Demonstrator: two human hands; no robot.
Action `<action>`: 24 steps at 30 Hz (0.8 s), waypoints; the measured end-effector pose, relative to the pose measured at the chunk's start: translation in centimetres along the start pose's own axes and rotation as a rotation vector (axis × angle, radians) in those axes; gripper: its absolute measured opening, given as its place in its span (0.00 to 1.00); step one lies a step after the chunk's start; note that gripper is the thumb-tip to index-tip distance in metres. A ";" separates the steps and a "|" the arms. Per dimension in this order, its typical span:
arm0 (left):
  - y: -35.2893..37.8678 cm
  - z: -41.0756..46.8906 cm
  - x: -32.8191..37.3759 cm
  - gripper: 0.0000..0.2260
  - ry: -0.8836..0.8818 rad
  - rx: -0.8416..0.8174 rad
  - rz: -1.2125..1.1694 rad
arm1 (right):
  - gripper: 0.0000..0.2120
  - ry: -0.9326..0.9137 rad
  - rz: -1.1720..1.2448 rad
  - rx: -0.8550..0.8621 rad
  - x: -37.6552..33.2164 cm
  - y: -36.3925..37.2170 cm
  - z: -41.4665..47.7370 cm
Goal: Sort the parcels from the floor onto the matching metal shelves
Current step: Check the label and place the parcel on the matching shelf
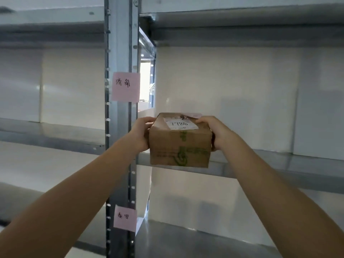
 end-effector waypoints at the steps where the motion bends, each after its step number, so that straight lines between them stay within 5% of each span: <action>1: -0.1 0.3 -0.1 0.10 0.007 0.005 -0.005 | 0.11 0.026 -0.021 -0.004 0.1 -0.2 0.3; 8: 0.2 1.5 -1.0 0.09 0.025 0.068 0.129 | 0.12 -0.019 -0.021 -0.023 0.3 -0.5 1.1; 12: 0.0 2.4 0.1 0.19 0.317 0.052 0.518 | 0.18 -0.459 -0.797 0.367 -1.7 0.0 -1.3; 14: 0.2 2.6 0.1 0.19 0.380 -0.007 0.732 | 0.22 -0.664 -1.177 0.302 -1.6 2.9 -3.5; 18: 0.6 2.5 -0.1 0.19 0.391 -0.052 1.032 | 0.27 -0.596 -1.534 0.224 0.7 5.8 -4.3; 24: 0.8 0.4 0.9 0.23 0.606 -0.013 1.436 | 0.30 -0.551 -1.541 0.408 0.9 3.7 -4.9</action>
Point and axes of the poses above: each hand's wrist, its own z-axis towards the middle knuckle, its own y-axis out of the palm, x = y × z, the point moved 2 cm from there along z, towards the middle knuckle, and after that the axes turned 15 degrees about -x, right-handed, at the moved point
